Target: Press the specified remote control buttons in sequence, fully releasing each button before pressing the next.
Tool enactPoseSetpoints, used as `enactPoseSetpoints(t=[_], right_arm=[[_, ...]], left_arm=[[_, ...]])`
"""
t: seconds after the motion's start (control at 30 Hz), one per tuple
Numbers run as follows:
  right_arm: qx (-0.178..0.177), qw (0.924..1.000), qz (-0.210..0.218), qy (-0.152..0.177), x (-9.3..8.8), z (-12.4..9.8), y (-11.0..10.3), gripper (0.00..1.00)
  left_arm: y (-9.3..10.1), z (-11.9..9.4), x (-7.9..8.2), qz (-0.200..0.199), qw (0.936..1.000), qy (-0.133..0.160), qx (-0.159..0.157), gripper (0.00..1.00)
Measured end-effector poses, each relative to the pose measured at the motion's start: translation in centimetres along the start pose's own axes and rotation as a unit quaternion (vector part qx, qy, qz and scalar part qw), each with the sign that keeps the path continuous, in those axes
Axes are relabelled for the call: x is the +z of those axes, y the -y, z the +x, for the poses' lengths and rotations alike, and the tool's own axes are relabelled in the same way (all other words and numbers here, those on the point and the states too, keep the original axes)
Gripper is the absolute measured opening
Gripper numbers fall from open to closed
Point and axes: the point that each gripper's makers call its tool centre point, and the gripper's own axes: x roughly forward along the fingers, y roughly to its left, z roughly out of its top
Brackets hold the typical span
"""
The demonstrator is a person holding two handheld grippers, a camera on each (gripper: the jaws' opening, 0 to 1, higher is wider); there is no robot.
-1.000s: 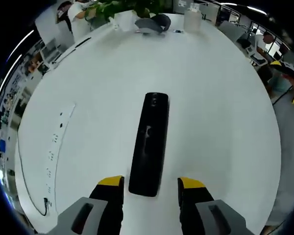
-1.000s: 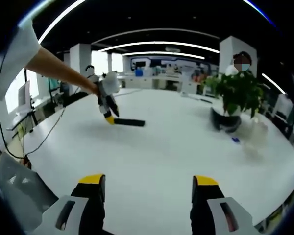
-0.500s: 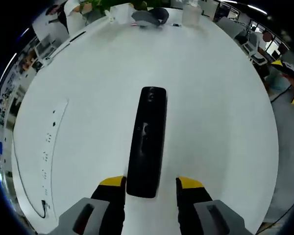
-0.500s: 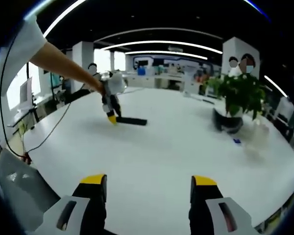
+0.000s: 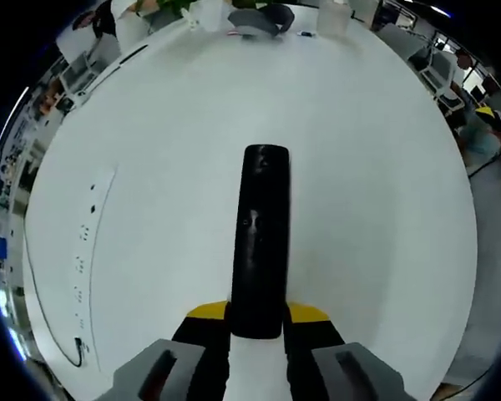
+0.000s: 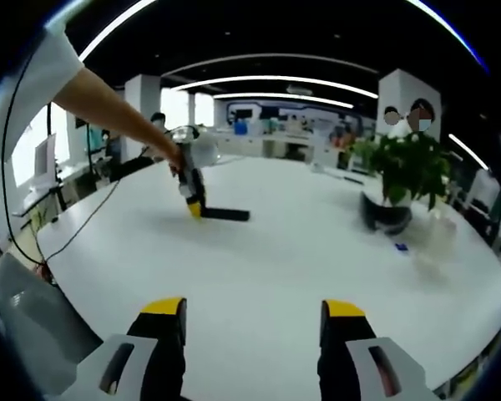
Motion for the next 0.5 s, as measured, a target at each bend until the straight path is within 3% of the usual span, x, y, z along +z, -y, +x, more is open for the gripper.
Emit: enactPoseSetpoints(t=[0.5], right_arm=[[-0.004,1.0,0.005,-0.005,-0.21,0.04,0.27,0.57]], left_arm=[[0.92,0.18,-0.1,-0.024,0.9996,-0.01,0.01,0.22]])
